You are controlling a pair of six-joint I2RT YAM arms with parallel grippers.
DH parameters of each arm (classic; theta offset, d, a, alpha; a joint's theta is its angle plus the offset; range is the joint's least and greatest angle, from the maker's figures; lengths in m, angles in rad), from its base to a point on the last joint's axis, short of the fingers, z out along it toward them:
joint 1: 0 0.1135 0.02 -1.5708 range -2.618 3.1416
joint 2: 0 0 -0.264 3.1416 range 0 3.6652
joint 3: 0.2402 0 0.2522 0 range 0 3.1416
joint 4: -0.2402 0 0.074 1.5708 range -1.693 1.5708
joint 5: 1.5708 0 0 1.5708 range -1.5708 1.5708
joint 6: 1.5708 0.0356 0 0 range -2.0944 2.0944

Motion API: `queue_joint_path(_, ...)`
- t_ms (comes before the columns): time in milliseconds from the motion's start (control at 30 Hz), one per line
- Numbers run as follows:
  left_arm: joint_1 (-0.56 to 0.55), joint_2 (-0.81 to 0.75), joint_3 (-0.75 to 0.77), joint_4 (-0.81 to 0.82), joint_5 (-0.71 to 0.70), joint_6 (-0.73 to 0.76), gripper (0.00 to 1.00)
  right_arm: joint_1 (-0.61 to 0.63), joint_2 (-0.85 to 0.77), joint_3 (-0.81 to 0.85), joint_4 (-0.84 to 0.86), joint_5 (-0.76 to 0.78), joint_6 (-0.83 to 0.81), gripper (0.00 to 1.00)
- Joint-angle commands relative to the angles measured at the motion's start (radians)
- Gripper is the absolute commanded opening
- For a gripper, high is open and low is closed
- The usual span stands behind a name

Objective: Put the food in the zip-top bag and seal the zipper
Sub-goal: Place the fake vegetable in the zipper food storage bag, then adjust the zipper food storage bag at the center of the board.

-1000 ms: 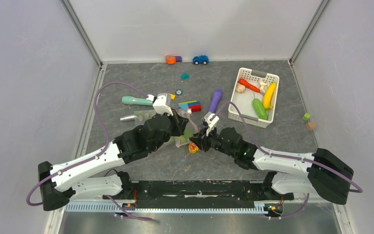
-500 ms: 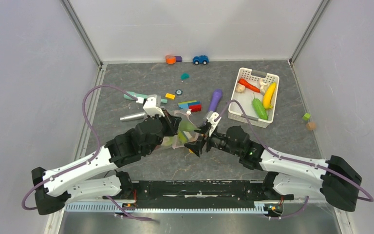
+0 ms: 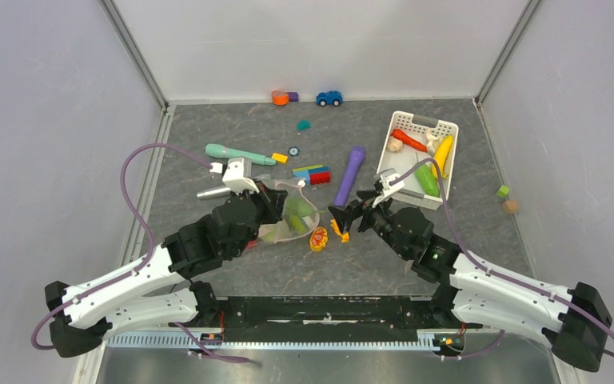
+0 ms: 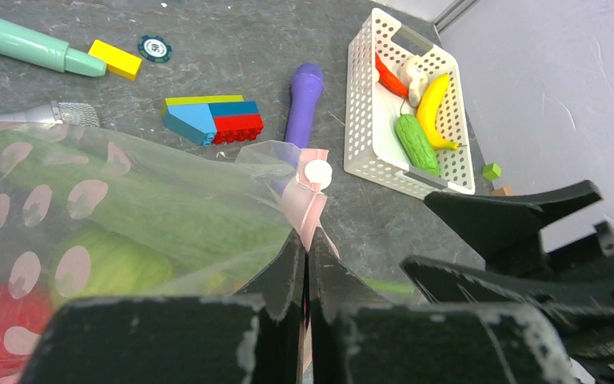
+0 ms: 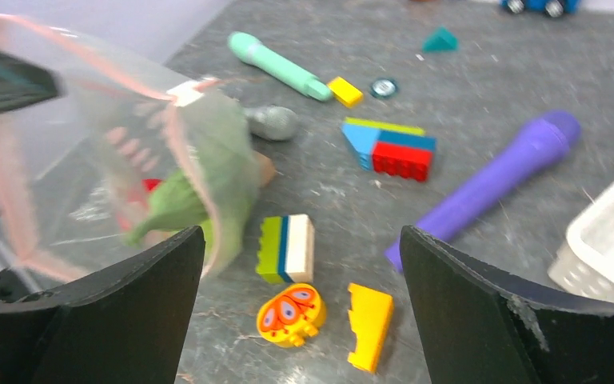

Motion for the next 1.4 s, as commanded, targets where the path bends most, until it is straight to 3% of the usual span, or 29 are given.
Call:
queue_joint_path(0,-0.002,-0.017,0.01,0.011,-0.048,-0.015,0.05,-0.053,0.061,0.016,-0.064,0.07,0.113,0.96)
queue_joint_path(333,-0.004,-0.013,0.019,0.002,-0.042,-0.012,0.05,-0.099,0.214,0.057,0.086,-0.271,0.122,0.88)
queue_joint_path(1033,-0.002,-0.003,0.017,-0.007,-0.053,-0.015,0.05,-0.105,0.24,0.082,0.126,-0.432,0.13,0.83)
queue_joint_path(1233,-0.004,-0.005,0.008,0.0,-0.047,-0.017,0.05,-0.105,0.234,0.069,0.115,-0.413,0.128,0.82)
queue_joint_path(1367,-0.003,-0.011,0.009,-0.003,-0.044,-0.015,0.05,-0.105,0.283,0.085,0.113,-0.372,0.136,0.76)
